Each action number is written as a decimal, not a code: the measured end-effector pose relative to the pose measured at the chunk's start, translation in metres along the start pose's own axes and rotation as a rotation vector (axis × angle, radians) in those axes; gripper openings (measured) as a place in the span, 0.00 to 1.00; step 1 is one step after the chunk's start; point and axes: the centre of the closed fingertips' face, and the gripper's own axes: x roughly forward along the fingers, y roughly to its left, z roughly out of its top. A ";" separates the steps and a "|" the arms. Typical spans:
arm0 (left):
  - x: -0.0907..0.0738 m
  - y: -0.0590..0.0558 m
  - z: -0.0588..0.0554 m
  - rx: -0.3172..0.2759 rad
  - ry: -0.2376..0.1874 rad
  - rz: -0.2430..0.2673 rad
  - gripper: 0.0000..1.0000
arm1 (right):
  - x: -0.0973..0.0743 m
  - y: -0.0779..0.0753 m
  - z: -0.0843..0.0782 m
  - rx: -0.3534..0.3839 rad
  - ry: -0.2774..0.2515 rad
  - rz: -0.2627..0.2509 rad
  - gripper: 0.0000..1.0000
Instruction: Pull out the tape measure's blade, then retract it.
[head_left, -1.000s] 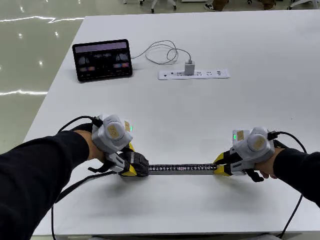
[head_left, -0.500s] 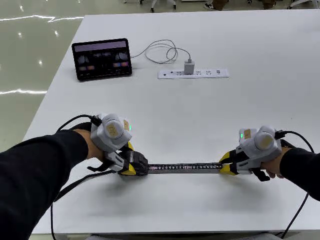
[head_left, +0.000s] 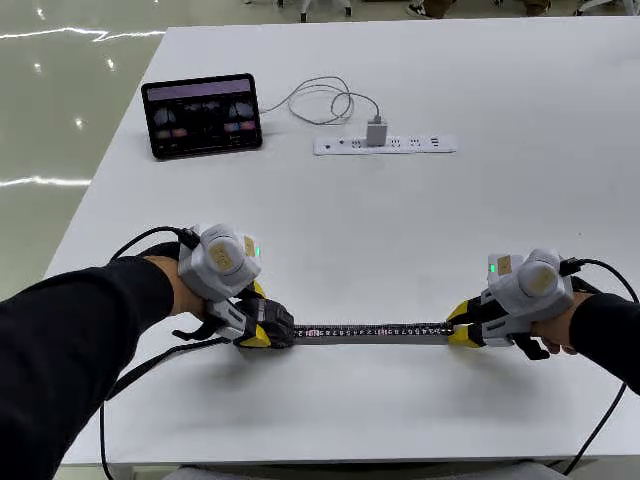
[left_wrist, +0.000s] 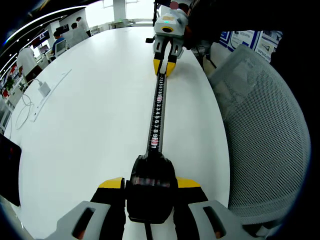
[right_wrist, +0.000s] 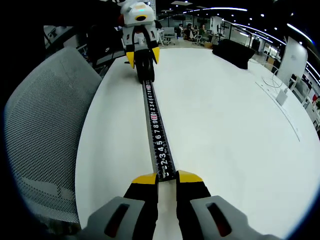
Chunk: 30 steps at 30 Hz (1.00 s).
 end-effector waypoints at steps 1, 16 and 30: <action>0.000 0.000 0.000 0.000 0.000 0.000 0.33 | 0.000 0.000 -0.001 0.000 0.001 0.000 0.07; -0.001 -0.003 0.001 -0.005 -0.005 0.000 0.33 | 0.001 0.000 -0.004 -0.016 0.017 0.001 0.08; -0.001 -0.004 0.002 -0.006 -0.002 0.001 0.33 | 0.002 0.000 -0.007 -0.022 0.027 0.006 0.08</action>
